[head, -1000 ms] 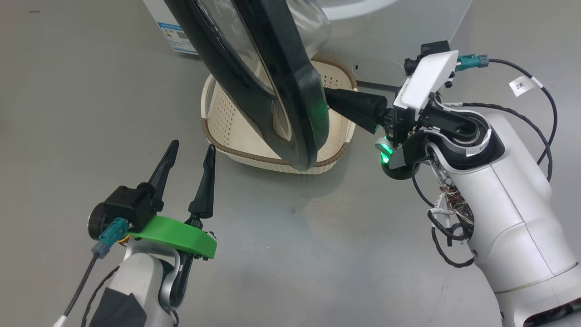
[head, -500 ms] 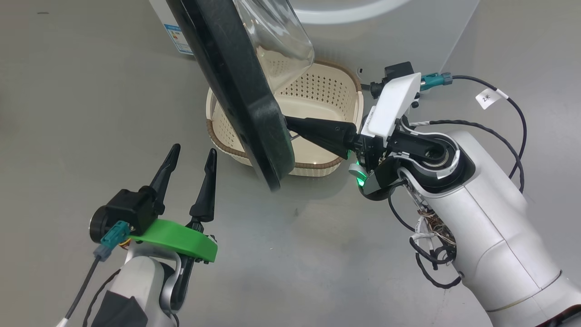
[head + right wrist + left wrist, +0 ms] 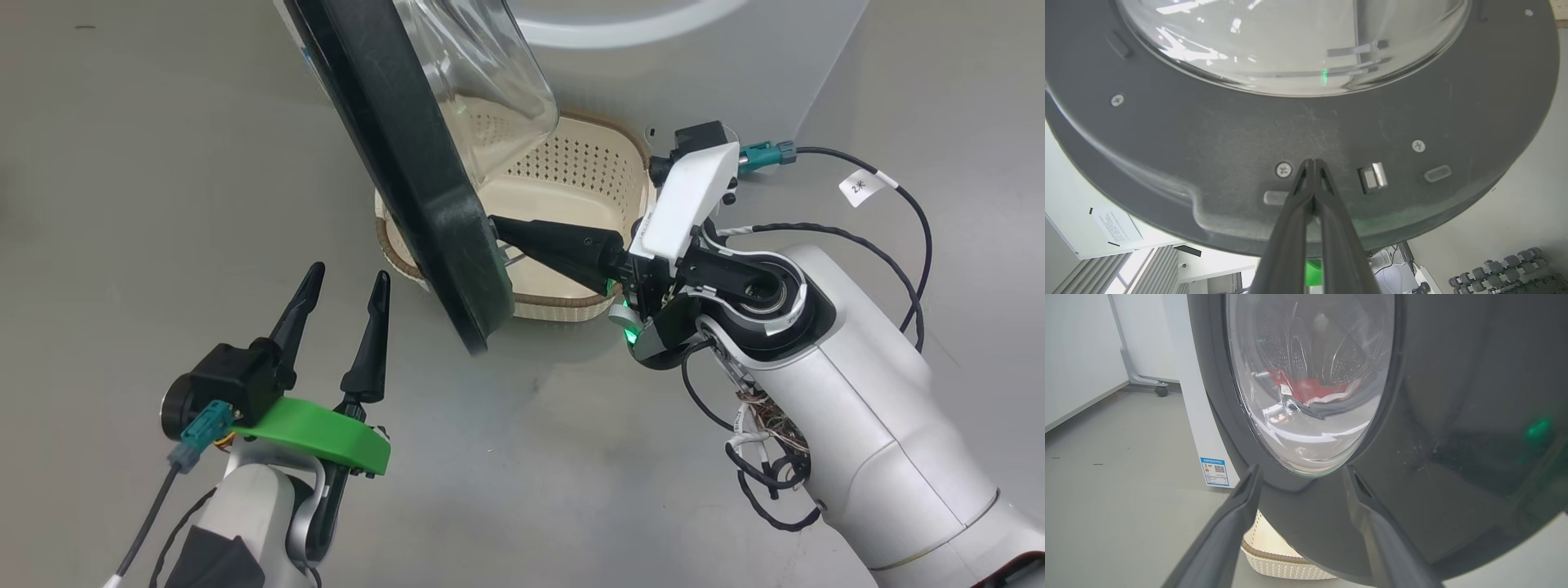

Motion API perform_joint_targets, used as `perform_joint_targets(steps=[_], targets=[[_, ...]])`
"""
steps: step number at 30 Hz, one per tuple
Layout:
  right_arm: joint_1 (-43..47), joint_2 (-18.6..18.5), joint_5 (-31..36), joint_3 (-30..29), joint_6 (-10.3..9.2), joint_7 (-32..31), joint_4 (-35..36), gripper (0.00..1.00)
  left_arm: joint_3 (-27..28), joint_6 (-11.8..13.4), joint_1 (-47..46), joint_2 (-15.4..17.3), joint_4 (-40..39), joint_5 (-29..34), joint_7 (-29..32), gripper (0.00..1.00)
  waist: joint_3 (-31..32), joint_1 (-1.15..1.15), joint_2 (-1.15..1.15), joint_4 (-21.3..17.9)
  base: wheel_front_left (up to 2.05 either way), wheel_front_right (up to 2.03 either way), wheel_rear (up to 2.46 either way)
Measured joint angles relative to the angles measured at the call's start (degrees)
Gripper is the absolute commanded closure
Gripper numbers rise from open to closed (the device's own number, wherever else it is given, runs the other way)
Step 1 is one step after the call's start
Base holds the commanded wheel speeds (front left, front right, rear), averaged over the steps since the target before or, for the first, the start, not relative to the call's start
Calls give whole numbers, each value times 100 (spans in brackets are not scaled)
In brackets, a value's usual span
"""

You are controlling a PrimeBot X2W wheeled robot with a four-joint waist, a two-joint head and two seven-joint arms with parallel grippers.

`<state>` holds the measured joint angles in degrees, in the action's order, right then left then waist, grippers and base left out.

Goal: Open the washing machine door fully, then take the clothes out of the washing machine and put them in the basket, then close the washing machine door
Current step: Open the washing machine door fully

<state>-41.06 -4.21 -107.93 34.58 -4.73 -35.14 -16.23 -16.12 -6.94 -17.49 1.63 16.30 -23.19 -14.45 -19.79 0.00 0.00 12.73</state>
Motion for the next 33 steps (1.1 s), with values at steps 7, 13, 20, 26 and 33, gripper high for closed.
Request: perform_joint_targets(steps=[7, 13, 20, 26, 33], targets=[[0, -44, 543, -75, 237, 436, -145, 100, 121, 0, 116, 0, 18, 26, 0, 0, 159, 0, 0, -57, 0, 0, 0], [10, -508, 1519, -36, 621, 1073, -252, 100, 264, 7, 176, 1, 42, 64, 0, 0, 377, 0, 0, -157, 0, 0, 0], [41, -1252, 3539, 463, 998, 2215, -265, 100, 430, 9, 353, 3, 97, 133, 0, 0, 727, 0, 0, -356, 0, 0, 0], [288, -1634, 4870, 810, 993, 3189, -223, 100, 493, 10, 533, 4, 113, 211, 0, 0, 991, 0, 0, -529, 0, 0, 0], [738, -1758, 5889, 910, 554, 4406, -245, 100, 675, 19, 762, 8, 122, 280, 0, 0, 1217, 0, 0, -758, 0, 0, 0]])
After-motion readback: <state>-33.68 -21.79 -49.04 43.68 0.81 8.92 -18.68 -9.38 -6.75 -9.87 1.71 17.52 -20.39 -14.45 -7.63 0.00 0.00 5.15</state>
